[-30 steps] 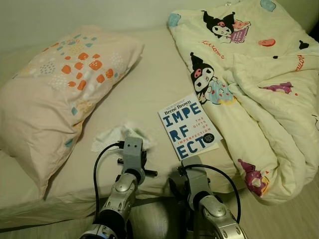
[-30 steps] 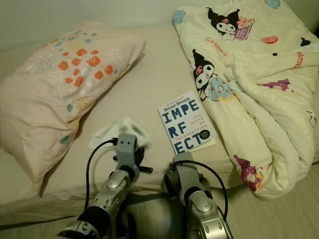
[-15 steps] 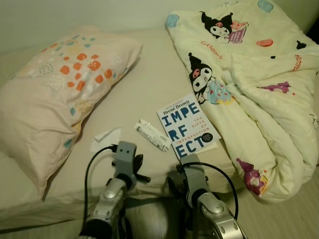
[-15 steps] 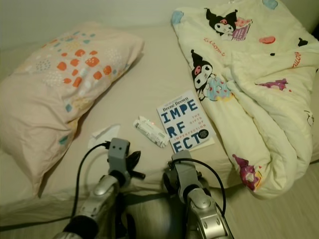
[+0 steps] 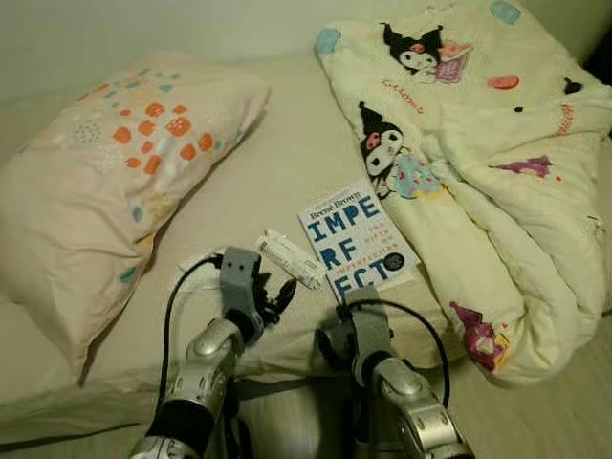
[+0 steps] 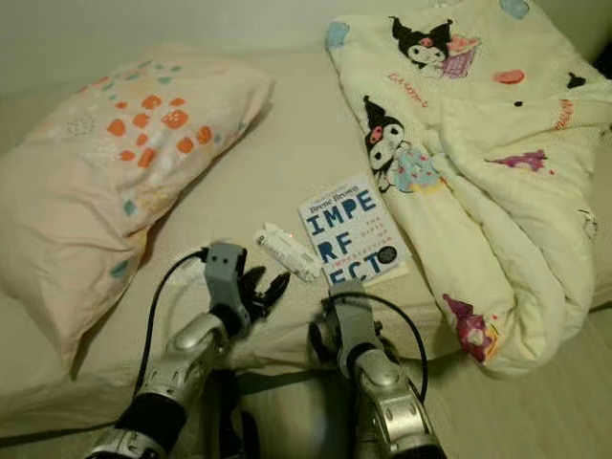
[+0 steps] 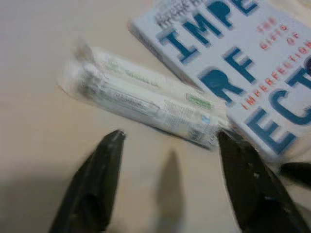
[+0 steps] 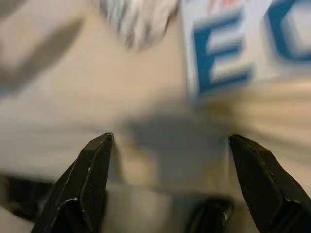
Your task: Clean up the room
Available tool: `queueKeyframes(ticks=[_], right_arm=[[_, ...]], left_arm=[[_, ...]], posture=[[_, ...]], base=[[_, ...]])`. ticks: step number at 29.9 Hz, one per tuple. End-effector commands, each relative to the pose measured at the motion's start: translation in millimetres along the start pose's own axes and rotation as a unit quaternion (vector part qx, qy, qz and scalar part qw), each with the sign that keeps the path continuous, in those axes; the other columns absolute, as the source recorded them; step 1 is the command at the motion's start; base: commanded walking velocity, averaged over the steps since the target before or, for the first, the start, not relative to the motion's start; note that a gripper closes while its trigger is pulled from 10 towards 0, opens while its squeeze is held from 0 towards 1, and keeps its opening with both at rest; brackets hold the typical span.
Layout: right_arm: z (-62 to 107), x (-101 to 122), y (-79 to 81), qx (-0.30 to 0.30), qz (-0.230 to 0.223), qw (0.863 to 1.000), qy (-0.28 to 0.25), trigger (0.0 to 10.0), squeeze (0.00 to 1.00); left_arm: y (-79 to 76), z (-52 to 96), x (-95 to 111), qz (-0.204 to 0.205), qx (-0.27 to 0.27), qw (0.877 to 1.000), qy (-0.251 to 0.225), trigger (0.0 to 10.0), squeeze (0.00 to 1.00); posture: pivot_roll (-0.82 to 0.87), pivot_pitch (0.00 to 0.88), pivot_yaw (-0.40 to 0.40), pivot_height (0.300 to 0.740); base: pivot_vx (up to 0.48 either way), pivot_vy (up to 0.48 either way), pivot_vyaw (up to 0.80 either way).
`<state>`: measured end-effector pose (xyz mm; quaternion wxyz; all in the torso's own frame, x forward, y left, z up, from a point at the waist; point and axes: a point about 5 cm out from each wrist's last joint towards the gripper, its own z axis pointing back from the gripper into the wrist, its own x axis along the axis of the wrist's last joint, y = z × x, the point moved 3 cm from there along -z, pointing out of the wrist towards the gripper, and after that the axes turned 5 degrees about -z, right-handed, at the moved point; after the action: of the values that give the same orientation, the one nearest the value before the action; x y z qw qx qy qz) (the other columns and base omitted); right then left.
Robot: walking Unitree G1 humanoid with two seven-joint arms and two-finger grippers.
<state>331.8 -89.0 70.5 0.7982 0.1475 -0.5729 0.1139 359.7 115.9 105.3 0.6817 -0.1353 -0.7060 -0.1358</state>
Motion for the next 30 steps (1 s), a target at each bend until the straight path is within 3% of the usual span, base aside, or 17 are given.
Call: queueKeyframes(ticks=[1, 2, 4, 8, 14, 15, 16, 18, 19, 22, 25, 27, 29, 30], right_arm=[[-3.1, 46, 21.9, 0.059, 0.011, 0.995, -0.084, 10.0, 0.0], [-3.1, 46, 21.9, 0.059, 0.011, 0.995, -0.084, 10.0, 0.0], [-1.6, 54, 32.2, 0.088, 0.029, 0.992, -0.088, 10.0, 0.0], [2.8, 59, 42.9, 0.099, 0.053, 0.99, -0.085, 10.0, 0.0], [0.2, 62, 39.9, 0.088, 0.027, 0.99, -0.108, 10.0, 0.0], [-8.2, 68, 30.2, 0.063, 0.029, 0.99, -0.121, 10.0, 0.0], [-15.3, 69, 20.3, 0.038, 0.035, 0.992, -0.119, 10.0, 0.77], [-19.6, 70, 13.4, 0.02, 0.039, 0.992, -0.117, 10.0, 0.77], [-26.0, 70, 4.6, 0.003, 0.043, 0.993, -0.112, 10.0, 1.0], [-36.6, 69, -10.5, -0.024, 0.07, 0.993, -0.092, 10.0, 1.0], [-43.9, 65, -17.2, -0.019, 0.062, 0.996, -0.069, 10.0, 1.0], [-43.9, 65, -17.2, -0.019, 0.062, 0.996, -0.069, 10.0, 1.0], [-50.9, 59, -13.0, 0.019, 0.026, 0.999, -0.04, 10.0, 1.0], [-50.9, 59, -13.0, 0.019, 0.026, 0.999, -0.04, 10.0, 1.0]], left_arm=[[21.8, 18.0, -5, -0.016, 0.026, 0.999, 0.013, 10.0, 1.0], [21.8, 18.0, -5, -0.016, 0.026, 0.999, 0.013, 10.0, 1.0], [42.4, 38.7, 0, -0.027, 0.039, 0.999, 0.014, 10.0, 1.0], [65.2, 76.9, -2, -0.064, 0.056, 0.996, 0.038, 10.0, 1.0], [67.8, 86.1, -5, -0.067, 0.08, 0.994, 0.043, 10.0, 1.0], [66.5, 90.0, -4, -0.077, 0.095, 0.991, 0.046, 10.0, 1.0], [63.8, 90.2, -1, -0.072, 0.097, 0.992, 0.042, 10.0, 1.0], [61.8, 90.2, 1, -0.068, 0.098, 0.992, 0.039, 10.0, 1.0], [57.0, 89.4, 5, -0.061, 0.091, 0.994, 0.03, 10.0, 1.0], [45.8, 90.4, 15, -0.057, 0.07, 0.996, 0.02, 10.0, 1.0], [36.4, 92.6, 21, -0.056, 0.057, 0.997, 0.015, 10.0, 1.0], [36.4, 92.6, 21, -0.056, 0.057, 0.997, 0.015, 10.0, 1.0], [15.0, 96.0, 35, -0.065, 0.012, 0.998, -0.007, 10.0, 1.0], [15.0, 96.0, 35, -0.065, 0.012, 0.998, -0.007, 10.0, 1.0]], posture=[[-0.05, 0.336, 0.066, 0.596], [-0.05, 0.336, 0.066, 0.596], [-0.03, 0.319, 0.044, 0.596], [-0.01, 0.311, 0.018, 0.596], [0.0, 0.318, 0.016, 0.596], [0.0, 0.323, 0.017, 0.596], [0.0, 0.328, 0.019, 0.596], [0.0, 0.328, 0.019, 0.596], [0.01, 0.334, 0.021, 0.596], [0.02, 0.346, 0.021, 0.596], [0.06, 0.371, 0.016, 0.596], [0.06, 0.371, 0.016, 0.596], [0.1, 0.399, 0.008, 0.596], [0.1, 0.399, 0.008, 0.596]], base=[[0.0, 0.0, 0.0], [0.0, 0.0, 0.0], [0.0, 0.0, 0.0], [0.0, 0.0, 0.0], [0.0, 0.0, 0.0], [0.0, 0.0, 0.0], [0.0, 0.0, 0.0], [0.0, 0.0, 0.0], [0.0, 0.0, 0.0], [0.0, 0.0, 0.0], [0.0, 0.0, 0.0], [0.0, 0.0, 0.0], [0.0, 0.0, 0.0], [0.0, 0.0, 0.0]])
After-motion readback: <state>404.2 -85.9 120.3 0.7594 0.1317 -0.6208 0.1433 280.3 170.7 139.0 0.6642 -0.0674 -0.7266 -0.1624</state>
